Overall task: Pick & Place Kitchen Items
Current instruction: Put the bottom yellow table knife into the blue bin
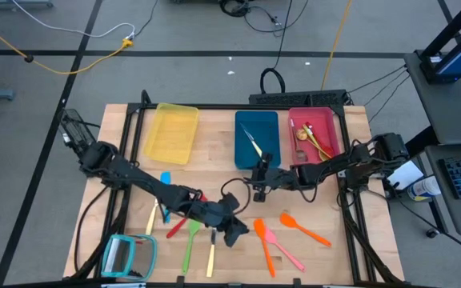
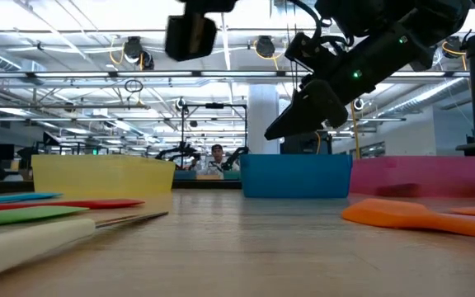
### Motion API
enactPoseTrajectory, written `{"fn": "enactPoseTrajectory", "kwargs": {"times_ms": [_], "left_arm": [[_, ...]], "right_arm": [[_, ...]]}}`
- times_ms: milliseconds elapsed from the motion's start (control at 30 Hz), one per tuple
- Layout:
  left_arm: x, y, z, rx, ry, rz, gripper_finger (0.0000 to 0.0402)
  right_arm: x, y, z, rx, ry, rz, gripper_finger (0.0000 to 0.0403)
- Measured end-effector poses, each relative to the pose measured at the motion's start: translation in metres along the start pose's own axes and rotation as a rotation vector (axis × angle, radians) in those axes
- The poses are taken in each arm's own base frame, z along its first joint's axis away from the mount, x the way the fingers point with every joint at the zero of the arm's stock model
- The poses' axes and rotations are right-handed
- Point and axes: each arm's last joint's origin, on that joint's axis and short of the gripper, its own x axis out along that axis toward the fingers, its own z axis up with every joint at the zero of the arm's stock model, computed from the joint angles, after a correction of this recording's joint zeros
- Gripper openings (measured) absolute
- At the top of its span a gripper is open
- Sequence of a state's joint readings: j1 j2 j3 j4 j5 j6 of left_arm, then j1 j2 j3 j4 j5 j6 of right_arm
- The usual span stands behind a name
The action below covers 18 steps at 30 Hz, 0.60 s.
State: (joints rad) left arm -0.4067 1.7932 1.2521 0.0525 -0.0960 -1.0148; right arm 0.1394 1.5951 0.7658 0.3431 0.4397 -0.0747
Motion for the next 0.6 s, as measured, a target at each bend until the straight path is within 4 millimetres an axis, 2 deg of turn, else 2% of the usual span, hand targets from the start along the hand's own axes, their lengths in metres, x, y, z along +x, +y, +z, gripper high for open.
{"fn": "enactPoseTrajectory", "kwargs": {"times_ms": [100, 167, 267, 400, 533, 600], "left_arm": [[-0.001, -0.003, 0.006, 0.005, 0.038, 0.006, 0.0093], [-0.005, -0.013, 0.012, 0.014, 0.093, 0.028, 0.0093], [-0.017, -0.027, 0.019, 0.086, 0.143, 0.124, 0.0093], [-0.029, -0.039, 0.022, 0.094, 0.122, 0.244, 0.0093], [-0.033, -0.048, 0.017, 0.060, 0.116, 0.253, 0.0093], [-0.027, -0.046, 0.011, 0.041, 0.124, 0.273, 0.0093]], "right_arm": [[0.000, 0.000, -0.002, -0.001, 0.018, -0.001, 0.0152], [0.000, 0.000, -0.004, -0.018, 0.042, -0.002, 0.0151], [0.000, 0.000, -0.008, -0.013, 0.080, -0.002, 0.0152], [0.000, 0.000, -0.010, -0.010, 0.100, -0.001, 0.0151], [0.000, 0.000, -0.010, 0.012, 0.099, 0.000, 0.0151], [0.000, 0.000, -0.010, 0.016, 0.098, -0.001, 0.0151]]}}
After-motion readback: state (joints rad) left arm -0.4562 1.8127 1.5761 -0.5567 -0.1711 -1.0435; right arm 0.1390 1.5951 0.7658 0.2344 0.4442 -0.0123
